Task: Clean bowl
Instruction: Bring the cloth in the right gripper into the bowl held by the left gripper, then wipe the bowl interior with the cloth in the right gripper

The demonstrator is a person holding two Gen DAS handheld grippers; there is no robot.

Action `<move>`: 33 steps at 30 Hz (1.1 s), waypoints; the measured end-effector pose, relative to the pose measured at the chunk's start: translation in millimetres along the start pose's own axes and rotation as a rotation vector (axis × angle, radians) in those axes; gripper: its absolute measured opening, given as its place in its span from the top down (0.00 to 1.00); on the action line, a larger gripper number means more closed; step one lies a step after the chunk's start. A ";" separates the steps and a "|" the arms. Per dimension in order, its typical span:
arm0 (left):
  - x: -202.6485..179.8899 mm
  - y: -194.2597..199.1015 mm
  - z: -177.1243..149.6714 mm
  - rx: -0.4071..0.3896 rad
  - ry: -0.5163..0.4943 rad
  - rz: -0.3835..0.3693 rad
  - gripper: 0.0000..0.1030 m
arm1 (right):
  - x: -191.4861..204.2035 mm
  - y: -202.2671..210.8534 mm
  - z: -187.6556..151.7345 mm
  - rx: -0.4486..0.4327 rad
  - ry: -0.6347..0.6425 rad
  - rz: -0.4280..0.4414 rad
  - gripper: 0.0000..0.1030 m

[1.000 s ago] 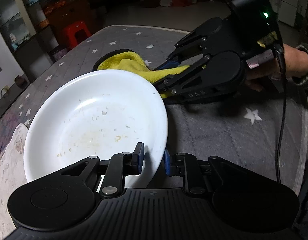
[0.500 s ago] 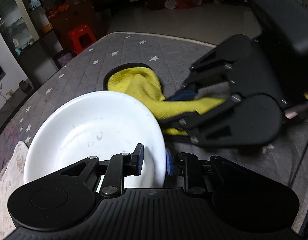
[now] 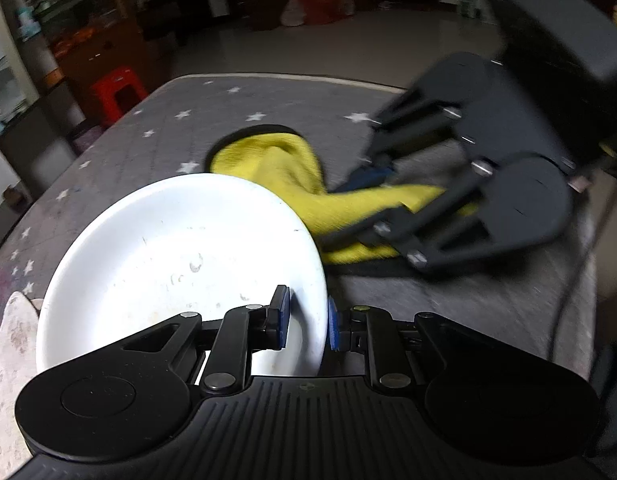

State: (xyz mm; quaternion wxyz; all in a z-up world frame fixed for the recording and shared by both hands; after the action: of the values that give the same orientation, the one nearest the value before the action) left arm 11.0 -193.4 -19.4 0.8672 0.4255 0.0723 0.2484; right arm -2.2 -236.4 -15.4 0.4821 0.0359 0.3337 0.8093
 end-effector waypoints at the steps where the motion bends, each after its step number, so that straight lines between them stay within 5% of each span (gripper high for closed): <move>1: -0.6 1.1 -1.7 0.002 -0.006 -0.009 0.81 | -2.5 -2.1 1.2 -0.001 -0.003 -0.003 0.76; 11: -1.9 8.4 -14.0 0.019 -0.040 -0.076 0.80 | -16.7 -19.8 8.1 -0.009 0.058 -0.023 0.76; 33: -5.7 -8.7 21.8 0.011 0.015 -0.053 0.74 | -3.6 -8.1 3.2 -0.016 0.115 0.008 0.76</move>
State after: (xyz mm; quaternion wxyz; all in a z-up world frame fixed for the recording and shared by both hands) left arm 16.6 -216.0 -12.9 0.8705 0.4264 0.0912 0.2282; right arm 7.0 -235.2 -16.6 0.4591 -0.0130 0.3542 0.8146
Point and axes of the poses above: each gripper's, at about its wrist camera, not at the fingertips, and y roughly against the way its jaws point, x to its left, z to its top, the point moved 7 cm from there along -y, roughly the way its jaws point, and after that the axes turned 6 degrees about y, right-handed, at the moved point
